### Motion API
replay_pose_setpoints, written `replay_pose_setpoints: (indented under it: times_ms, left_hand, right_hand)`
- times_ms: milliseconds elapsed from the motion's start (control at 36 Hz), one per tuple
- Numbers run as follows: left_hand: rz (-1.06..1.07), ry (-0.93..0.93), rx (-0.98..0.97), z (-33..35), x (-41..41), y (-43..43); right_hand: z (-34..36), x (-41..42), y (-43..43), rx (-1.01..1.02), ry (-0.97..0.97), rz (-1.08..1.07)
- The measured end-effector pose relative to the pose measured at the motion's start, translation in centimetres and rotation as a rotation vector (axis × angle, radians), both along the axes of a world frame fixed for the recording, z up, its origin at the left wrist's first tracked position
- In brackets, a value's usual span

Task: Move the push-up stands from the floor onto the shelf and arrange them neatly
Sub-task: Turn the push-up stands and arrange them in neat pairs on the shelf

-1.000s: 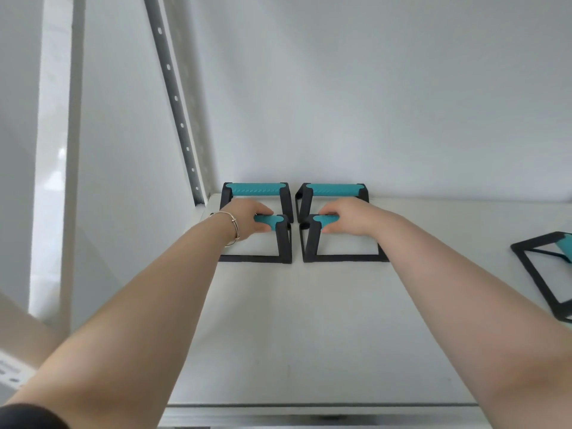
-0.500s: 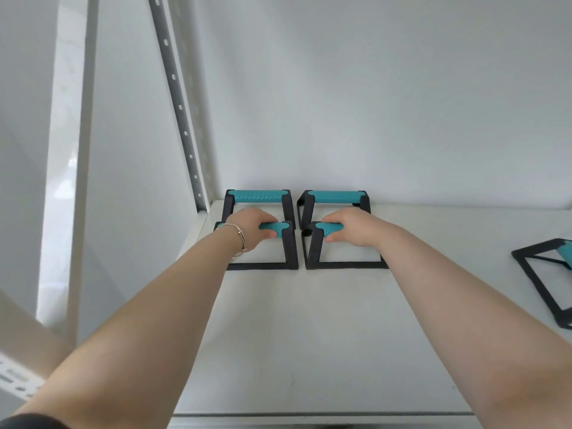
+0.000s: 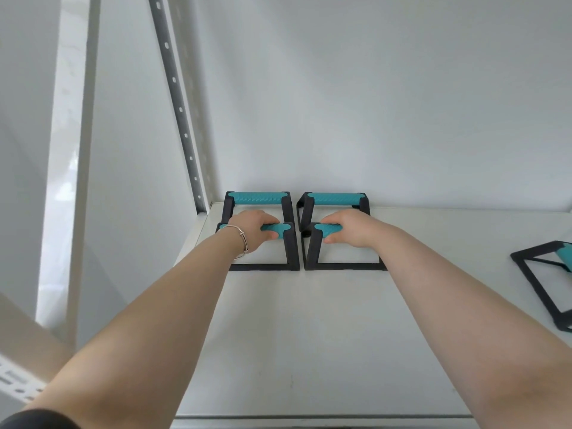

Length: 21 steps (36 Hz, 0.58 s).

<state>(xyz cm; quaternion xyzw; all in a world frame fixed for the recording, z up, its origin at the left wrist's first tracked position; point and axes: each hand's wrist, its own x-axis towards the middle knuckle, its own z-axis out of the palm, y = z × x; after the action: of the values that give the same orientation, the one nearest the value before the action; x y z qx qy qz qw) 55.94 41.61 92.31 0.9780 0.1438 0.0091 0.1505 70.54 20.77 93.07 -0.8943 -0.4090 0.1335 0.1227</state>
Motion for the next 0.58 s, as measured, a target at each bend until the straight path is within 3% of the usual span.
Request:
replay_pose_setpoints:
  times_ms: [583]
  left_hand:
    - [-0.002,-0.013,0.014,-0.21,0.01,-0.01]
  right_hand:
    - [0.18,-0.09,-0.02,-0.018,0.008,-0.004]
